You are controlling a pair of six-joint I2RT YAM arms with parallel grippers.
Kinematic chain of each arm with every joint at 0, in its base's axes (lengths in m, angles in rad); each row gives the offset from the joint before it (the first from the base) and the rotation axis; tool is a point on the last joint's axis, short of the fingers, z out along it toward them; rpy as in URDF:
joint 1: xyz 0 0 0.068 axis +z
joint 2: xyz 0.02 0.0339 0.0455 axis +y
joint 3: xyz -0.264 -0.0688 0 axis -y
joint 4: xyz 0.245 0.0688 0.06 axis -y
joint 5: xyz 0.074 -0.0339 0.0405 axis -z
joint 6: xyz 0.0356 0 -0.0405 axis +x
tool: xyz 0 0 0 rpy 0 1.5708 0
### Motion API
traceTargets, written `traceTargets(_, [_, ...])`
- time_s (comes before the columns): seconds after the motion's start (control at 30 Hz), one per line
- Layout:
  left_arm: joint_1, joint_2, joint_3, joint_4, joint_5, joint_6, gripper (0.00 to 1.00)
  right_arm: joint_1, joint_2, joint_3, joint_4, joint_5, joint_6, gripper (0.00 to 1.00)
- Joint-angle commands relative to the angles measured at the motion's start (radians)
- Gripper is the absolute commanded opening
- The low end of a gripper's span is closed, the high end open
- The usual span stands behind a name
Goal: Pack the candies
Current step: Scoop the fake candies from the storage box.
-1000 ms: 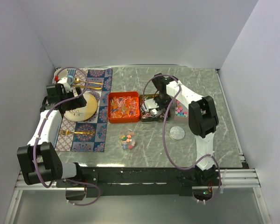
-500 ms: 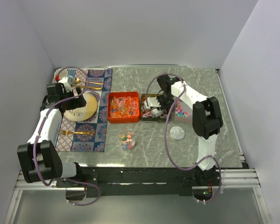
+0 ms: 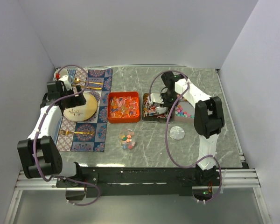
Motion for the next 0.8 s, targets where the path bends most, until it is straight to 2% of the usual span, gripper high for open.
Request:
traceTargets(0.0, [0.005,0.017,0.061,0.021,0.012,0.004,0.97,-0.038,-0.023,0.014,-0.03,-0.049,0.057,0.0])
traceTargets(0.13, [0.005,0.016,0.069,0.011,0.006,0.011,0.96,-0.062,0.003,0.05,-0.025,-0.132,0.148,0.0])
traceTargets(0.23, [0.005,0.013,0.071,-0.002,0.0,0.03,0.96,-0.082,-0.007,0.018,0.03,-0.189,0.207,0.0])
traceTargets(0.57, [0.005,0.033,0.109,-0.021,-0.012,0.079,0.96,-0.095,-0.181,-0.262,0.304,-0.282,0.347,0.0])
traceTargets(0.77, [0.005,0.048,0.134,-0.028,-0.009,0.09,0.96,-0.099,-0.31,-0.342,0.444,-0.326,0.484,0.0])
